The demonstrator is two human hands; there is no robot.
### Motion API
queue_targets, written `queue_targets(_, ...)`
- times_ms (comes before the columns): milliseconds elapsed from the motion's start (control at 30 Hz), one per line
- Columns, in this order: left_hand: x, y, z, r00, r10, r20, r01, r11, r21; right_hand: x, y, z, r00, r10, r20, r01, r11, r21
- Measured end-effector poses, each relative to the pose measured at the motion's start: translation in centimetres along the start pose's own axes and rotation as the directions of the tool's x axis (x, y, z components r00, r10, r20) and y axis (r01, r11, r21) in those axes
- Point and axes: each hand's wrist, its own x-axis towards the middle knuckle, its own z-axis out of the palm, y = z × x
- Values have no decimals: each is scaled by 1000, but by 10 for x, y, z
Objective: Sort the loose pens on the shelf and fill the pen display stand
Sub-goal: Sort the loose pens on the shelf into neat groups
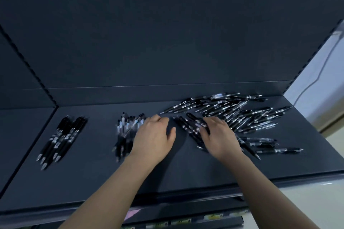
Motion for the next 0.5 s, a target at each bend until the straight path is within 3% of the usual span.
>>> queue_targets(133, 14, 24, 23, 995, -34, 92, 34, 999, 7, 5, 39, -13, 1000, -3, -7, 3, 1000, 7)
queue_targets(267, 29, 40, 51, 959, -189, 213, 189, 982, 23, 15, 63, -14, 998, -53, 31, 52, 998, 21)
queue_targets(500, 54, 70, 83, 890, -397, 222, 432, 891, -139, 42, 91, -11, 984, -135, 117, 133, 991, 29)
